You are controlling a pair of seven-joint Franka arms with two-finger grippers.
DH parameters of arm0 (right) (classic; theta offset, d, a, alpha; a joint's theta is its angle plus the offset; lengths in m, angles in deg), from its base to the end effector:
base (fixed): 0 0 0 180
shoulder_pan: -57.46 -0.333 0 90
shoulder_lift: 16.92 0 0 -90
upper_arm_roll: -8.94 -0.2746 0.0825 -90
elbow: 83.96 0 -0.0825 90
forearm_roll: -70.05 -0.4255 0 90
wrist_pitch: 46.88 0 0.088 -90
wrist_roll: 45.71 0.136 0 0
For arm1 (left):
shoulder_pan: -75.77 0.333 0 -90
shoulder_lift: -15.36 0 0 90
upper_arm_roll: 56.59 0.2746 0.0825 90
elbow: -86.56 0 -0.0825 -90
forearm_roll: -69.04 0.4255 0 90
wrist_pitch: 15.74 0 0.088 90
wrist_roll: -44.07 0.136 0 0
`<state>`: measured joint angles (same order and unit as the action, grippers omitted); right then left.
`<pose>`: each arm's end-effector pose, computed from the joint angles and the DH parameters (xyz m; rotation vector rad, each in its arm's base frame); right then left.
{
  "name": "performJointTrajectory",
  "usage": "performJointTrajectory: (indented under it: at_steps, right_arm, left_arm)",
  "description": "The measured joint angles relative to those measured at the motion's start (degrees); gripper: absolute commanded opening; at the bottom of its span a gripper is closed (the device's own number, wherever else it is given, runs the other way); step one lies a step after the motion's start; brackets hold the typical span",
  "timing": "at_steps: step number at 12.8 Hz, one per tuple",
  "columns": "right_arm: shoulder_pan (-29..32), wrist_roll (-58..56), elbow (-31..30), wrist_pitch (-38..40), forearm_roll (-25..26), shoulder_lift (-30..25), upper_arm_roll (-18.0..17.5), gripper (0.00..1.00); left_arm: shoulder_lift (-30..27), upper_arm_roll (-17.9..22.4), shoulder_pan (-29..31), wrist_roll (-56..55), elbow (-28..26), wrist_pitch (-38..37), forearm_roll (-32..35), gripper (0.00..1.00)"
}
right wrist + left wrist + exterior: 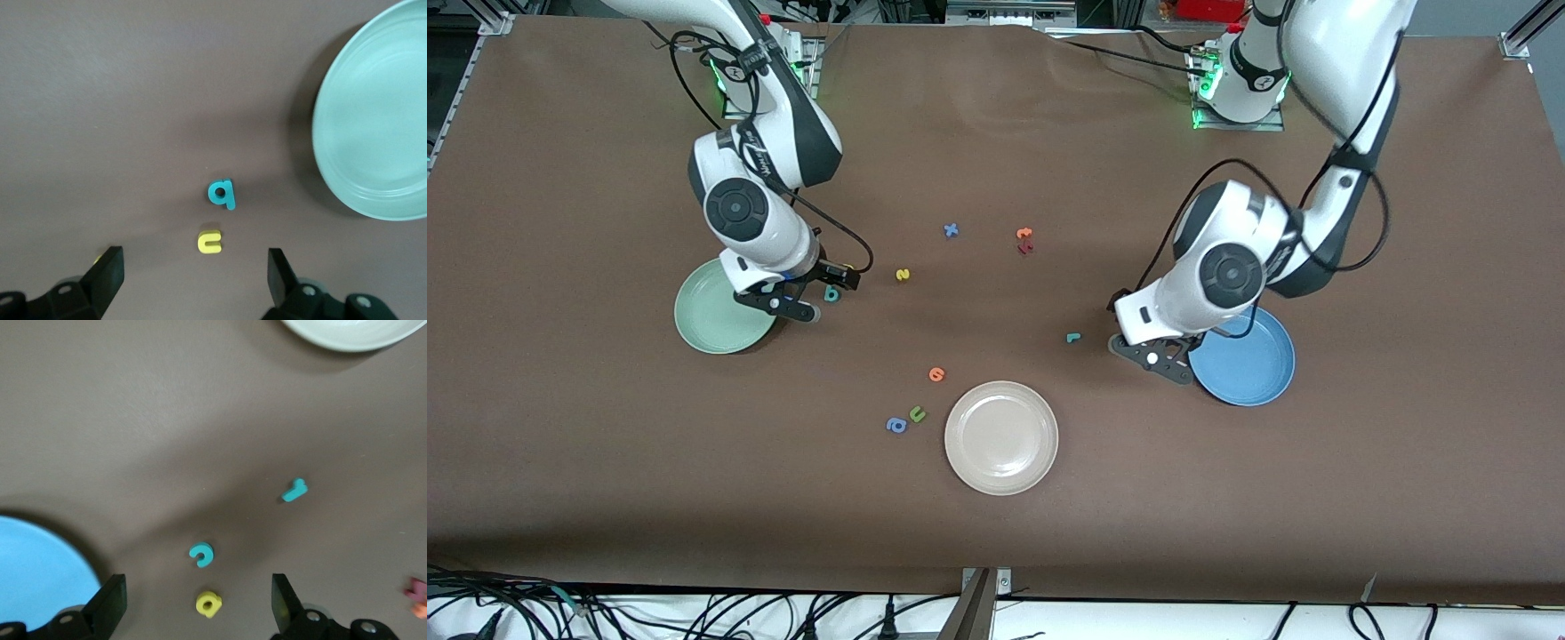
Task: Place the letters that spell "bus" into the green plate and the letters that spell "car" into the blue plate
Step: 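Grasp the yellow u with the right gripper while the left gripper grasps teal c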
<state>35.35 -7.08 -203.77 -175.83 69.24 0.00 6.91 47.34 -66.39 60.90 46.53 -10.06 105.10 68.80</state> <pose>0.5281 0.2383 0.1719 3.0558 -0.4047 -0.1955 0.6095 -0.2767 0.1797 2.9871 -0.6859 -0.2206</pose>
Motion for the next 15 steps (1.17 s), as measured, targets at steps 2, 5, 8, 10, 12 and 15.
performJointTrajectory:
  at_steps: [2, 5, 8, 10, 12, 15]
  right_arm:
    - [0.0, 0.0, -4.3, -4.7, 0.0, 0.0, 0.0, 0.87]
    - [0.0, 0.0, -8.7, -9.8, 0.0, 0.0, 0.0, 0.84]
    - [0.0, 0.0, -13.2, -17.2, -0.3, 0.0, -0.1, 0.78]
    - [0.0, 0.0, -14.8, -18.6, -1.6, 0.1, -0.6, 0.76]
    - [0.0, 0.1, -15.1, -18.8, -2.4, 0.3, -1.1, 0.76]
    - [0.0, 0.1, -15.2, -21.3, -3.5, 1.5, -2.1, 0.71]
  left_arm:
    - [1.5, 0.2, 0.1, 0.0, -2.2, 3.8, 0.3, 0.87]
    - [1.5, 0.4, 0.3, -1.1, -7.8, 10.9, 0.3, 0.83]
    - [1.5, 0.3, 0.3, -2.3, -11.6, 14.5, 1.0, 0.79]
    - [1.5, 0.2, 0.3, -2.9, -13.6, 17.6, 2.7, 0.78]
    - [1.5, 0.2, 0.3, -3.3, -14.8, 19.4, 2.7, 0.7]
    - [1.5, 0.2, 0.2, -4.1, -15.1, 19.6, 2.7, 0.48]
